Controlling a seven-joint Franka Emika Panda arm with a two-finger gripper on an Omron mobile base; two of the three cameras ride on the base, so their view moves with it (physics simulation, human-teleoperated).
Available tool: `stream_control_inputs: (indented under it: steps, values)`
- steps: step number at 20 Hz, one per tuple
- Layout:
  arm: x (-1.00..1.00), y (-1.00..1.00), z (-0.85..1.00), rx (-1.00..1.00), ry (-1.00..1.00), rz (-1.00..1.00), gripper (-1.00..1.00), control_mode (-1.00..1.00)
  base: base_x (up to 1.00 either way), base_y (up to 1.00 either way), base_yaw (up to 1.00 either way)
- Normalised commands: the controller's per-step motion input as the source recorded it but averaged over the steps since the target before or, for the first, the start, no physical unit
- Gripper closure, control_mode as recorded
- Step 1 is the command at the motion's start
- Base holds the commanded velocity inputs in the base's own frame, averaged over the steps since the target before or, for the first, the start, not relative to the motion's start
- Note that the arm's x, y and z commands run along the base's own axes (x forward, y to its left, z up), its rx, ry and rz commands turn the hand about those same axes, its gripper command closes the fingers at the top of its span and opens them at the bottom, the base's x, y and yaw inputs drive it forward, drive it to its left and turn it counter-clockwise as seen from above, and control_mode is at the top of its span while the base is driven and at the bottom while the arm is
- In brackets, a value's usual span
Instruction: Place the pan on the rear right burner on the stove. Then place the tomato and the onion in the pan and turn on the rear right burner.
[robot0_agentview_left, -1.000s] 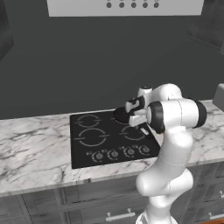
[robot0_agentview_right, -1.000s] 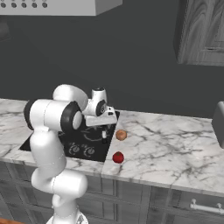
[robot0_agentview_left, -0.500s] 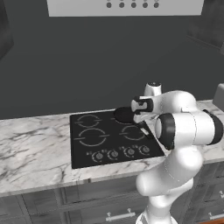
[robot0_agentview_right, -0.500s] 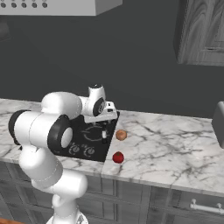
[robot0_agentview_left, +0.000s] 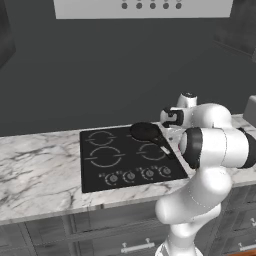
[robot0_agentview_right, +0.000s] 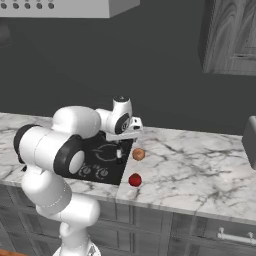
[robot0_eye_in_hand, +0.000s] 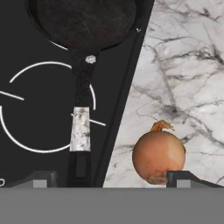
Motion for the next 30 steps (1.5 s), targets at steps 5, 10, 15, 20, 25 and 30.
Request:
stream_control_inputs:
  steps: [5,10,15,20,25,30]
  values:
    - [0.0,-0.35,0.0,0.0,0.0,-0.03,-1.0,-1.0,0.0,0.0,0.0]
    - [0.0,-0.32,-0.09,0.0,0.0,-0.01,-1.0,-1.0,0.0,0.0,0.0]
    - [0.0,-0.13,-0.12,0.0,0.0,0.0,-1.0,-1.0,0.0,0.0,0.0]
    - [-0.04,-0.01,-0.22,0.02,0.0,0.0,-1.0,-1.0,0.0,0.0,0.0]
    - [-0.03,0.0,-0.21,0.03,0.0,0.0,-1.0,-1.0,0.0,0.0,0.0]
    - [-0.04,-0.01,-0.19,0.01,0.0,0.0,-1.0,-1.0,0.0,0.0,0.0]
